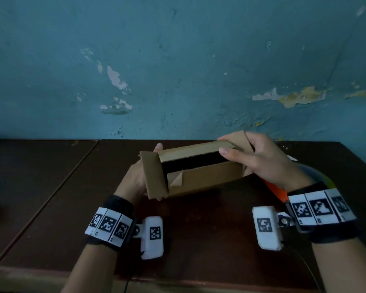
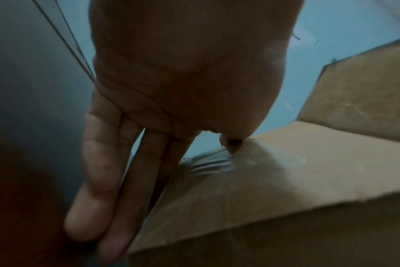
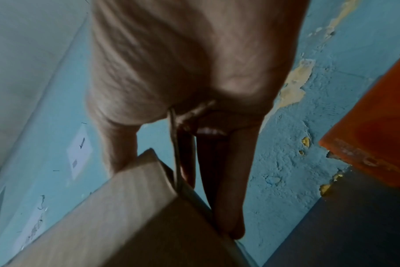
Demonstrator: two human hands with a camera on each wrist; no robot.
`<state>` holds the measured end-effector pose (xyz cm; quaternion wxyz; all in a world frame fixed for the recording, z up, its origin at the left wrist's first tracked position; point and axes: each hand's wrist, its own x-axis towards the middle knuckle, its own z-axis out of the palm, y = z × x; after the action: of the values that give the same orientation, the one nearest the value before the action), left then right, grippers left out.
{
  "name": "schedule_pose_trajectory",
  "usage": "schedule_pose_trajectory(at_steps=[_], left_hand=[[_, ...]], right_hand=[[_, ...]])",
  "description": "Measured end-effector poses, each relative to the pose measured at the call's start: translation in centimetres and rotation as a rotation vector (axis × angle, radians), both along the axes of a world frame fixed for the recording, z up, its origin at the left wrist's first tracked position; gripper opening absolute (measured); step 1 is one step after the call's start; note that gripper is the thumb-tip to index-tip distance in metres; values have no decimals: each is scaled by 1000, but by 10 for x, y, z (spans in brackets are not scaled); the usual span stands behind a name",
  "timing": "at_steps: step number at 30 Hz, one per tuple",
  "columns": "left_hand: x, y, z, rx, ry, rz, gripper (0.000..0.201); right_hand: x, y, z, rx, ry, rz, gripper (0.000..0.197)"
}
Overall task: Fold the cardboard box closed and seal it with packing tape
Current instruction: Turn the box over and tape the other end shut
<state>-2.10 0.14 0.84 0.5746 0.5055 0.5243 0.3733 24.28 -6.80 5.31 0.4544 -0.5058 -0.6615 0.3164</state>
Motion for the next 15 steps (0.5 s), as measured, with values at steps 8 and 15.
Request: schedule_pose_trajectory(at_steps=[8,15], left_hand=[[-17,9,-13,183,135,88,32],[-9,-1,22,212,-72,22,66]], right_hand=[[-8,-2,5,-34,-6,-51,40],[-4,-6,13,-76,-108,-224,51]])
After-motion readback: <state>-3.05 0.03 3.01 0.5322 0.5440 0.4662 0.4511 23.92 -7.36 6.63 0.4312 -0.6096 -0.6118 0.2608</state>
